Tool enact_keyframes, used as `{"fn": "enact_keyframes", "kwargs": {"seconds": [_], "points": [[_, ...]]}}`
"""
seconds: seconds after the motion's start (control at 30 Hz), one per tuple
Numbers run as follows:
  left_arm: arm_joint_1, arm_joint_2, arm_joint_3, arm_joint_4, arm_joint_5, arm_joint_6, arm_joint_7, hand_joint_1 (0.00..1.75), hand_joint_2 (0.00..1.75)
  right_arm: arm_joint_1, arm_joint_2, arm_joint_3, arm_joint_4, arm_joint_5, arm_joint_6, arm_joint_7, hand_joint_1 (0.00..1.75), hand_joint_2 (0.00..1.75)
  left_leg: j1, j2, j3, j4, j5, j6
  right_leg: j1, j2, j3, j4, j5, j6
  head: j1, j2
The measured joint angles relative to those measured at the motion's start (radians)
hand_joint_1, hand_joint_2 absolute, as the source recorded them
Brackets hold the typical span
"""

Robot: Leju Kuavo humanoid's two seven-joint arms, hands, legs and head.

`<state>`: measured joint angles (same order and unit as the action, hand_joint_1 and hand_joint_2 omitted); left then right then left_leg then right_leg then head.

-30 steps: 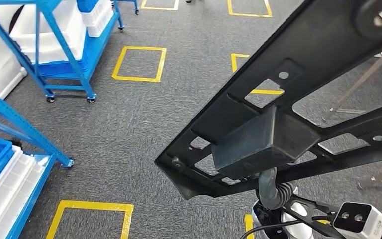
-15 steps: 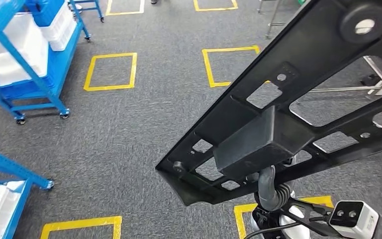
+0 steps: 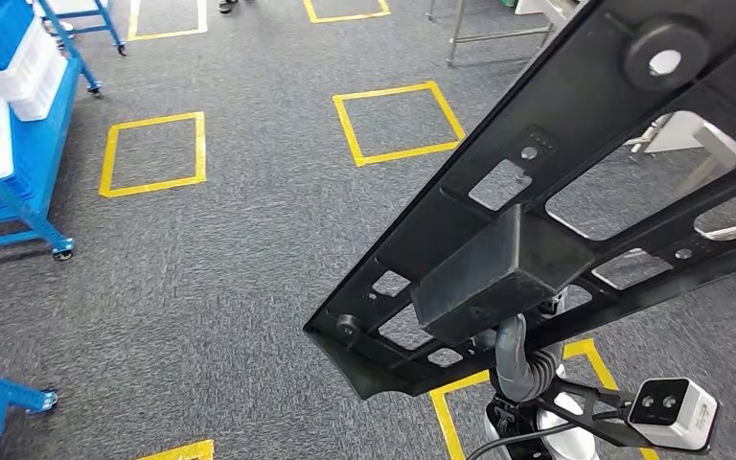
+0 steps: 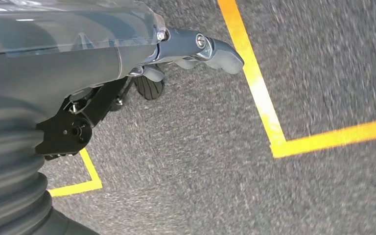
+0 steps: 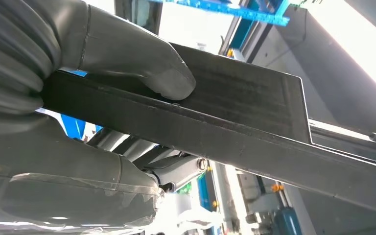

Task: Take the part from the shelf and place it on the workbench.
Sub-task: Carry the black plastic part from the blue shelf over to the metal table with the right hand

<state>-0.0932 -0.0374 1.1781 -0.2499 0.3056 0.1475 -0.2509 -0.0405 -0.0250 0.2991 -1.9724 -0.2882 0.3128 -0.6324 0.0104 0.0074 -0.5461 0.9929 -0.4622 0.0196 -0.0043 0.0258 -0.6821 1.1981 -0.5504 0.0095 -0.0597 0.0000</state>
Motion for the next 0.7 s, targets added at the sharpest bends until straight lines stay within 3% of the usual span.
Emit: {"fn": "enact_keyframes", "kwargs": {"seconds": [0.07,0.1,0.17,0.23,0.3,0.37,0.43,0.5,0.57,0.6,0.63,0.7], "points": [[0.001,0.000,0.000,0.000,0.000,0.002,0.001,0.00,1.75,-0.001,-0.003,0.000,0.007,-0.006,0.001,0.000,1.75,1.75,-0.002,0.024,0.000,0.001,-0.002,0.000,-0.006,-0.018,-0.049,0.096,-0.028,0.007,0.000,0.000],[0.001,0.000,0.001,0.000,0.000,0.002,0.001,0.00,1.75,-0.001,-0.004,0.000,0.011,-0.007,0.001,0.000,1.75,1.75,-0.002,0.035,0.001,0.001,-0.004,-0.001,-0.009,-0.022,-0.048,0.093,-0.015,0.009,0.000,0.000],[0.000,0.000,0.001,0.000,0.000,0.003,0.001,0.00,1.75,-0.001,-0.005,0.000,0.016,-0.008,0.001,0.000,1.75,1.75,-0.001,0.055,0.005,0.002,-0.009,-0.006,-0.012,-0.042,0.012,-0.022,0.050,0.010,0.000,0.000],[0.000,0.000,0.001,0.000,0.000,0.003,0.001,0.00,1.75,-0.003,-0.006,0.000,0.020,-0.008,0.001,-0.001,1.75,1.75,-0.005,0.070,0.011,0.005,-0.016,-0.016,-0.006,-0.074,0.074,-0.142,0.089,0.001,0.000,0.000],[-0.001,0.000,0.001,0.000,0.000,0.003,0.001,0.00,1.75,-0.004,-0.006,0.001,0.022,-0.010,0.002,-0.001,1.75,1.75,-0.009,0.085,0.015,0.006,-0.021,-0.028,0.001,-0.080,0.087,-0.174,0.089,-0.011,0.000,0.000],[-0.006,0.000,0.001,0.000,0.000,0.003,0.001,0.00,1.75,-0.004,-0.007,0.001,0.023,-0.011,0.002,-0.002,1.75,1.75,-0.006,0.093,0.021,0.007,-0.028,-0.040,0.000,-0.059,0.088,-0.178,0.091,-0.022,0.000,0.000],[-0.008,0.000,0.001,0.000,0.001,0.004,0.001,0.00,1.75,-0.006,-0.007,0.001,0.023,-0.011,0.003,-0.002,1.75,1.75,-0.001,0.059,0.004,0.053,-0.060,-0.049,-0.003,-0.040,0.092,-0.184,0.095,-0.035,0.000,0.000],[-0.005,-0.001,0.001,0.000,0.000,0.004,0.001,0.00,1.75,-0.009,-0.008,0.002,0.024,-0.012,0.004,-0.003,1.75,1.75,0.001,0.013,-0.059,0.185,-0.126,-0.053,-0.003,-0.020,0.093,-0.185,0.096,-0.043,0.000,0.000],[-0.001,0.000,0.001,0.000,0.000,0.004,0.001,0.00,1.75,-0.009,-0.008,0.003,0.027,-0.012,0.005,-0.003,1.75,1.75,0.001,0.001,-0.123,0.306,-0.163,-0.053,0.000,0.005,0.093,-0.184,0.096,-0.046,0.000,0.000],[0.000,0.000,0.001,0.000,0.000,0.004,0.001,0.00,1.75,-0.009,-0.008,0.003,0.029,-0.012,0.005,-0.003,1.75,1.75,0.001,0.000,-0.133,0.316,-0.152,-0.050,0.001,0.018,0.094,-0.183,0.096,-0.046,0.000,0.000],[0.001,0.000,0.001,0.000,0.000,0.004,0.001,0.00,1.75,-0.009,-0.008,0.003,0.030,-0.012,0.005,-0.002,1.75,1.75,0.001,-0.002,-0.123,0.282,-0.121,-0.047,0.002,0.031,0.095,-0.181,0.096,-0.046,0.000,0.000],[0.001,0.001,0.002,0.000,0.000,0.005,0.001,0.00,1.75,-0.009,-0.009,0.003,0.031,-0.012,0.005,-0.003,1.75,1.75,0.000,-0.035,-0.065,0.138,-0.043,-0.037,0.002,0.055,0.096,-0.178,0.094,-0.043,0.000,0.000]]}}
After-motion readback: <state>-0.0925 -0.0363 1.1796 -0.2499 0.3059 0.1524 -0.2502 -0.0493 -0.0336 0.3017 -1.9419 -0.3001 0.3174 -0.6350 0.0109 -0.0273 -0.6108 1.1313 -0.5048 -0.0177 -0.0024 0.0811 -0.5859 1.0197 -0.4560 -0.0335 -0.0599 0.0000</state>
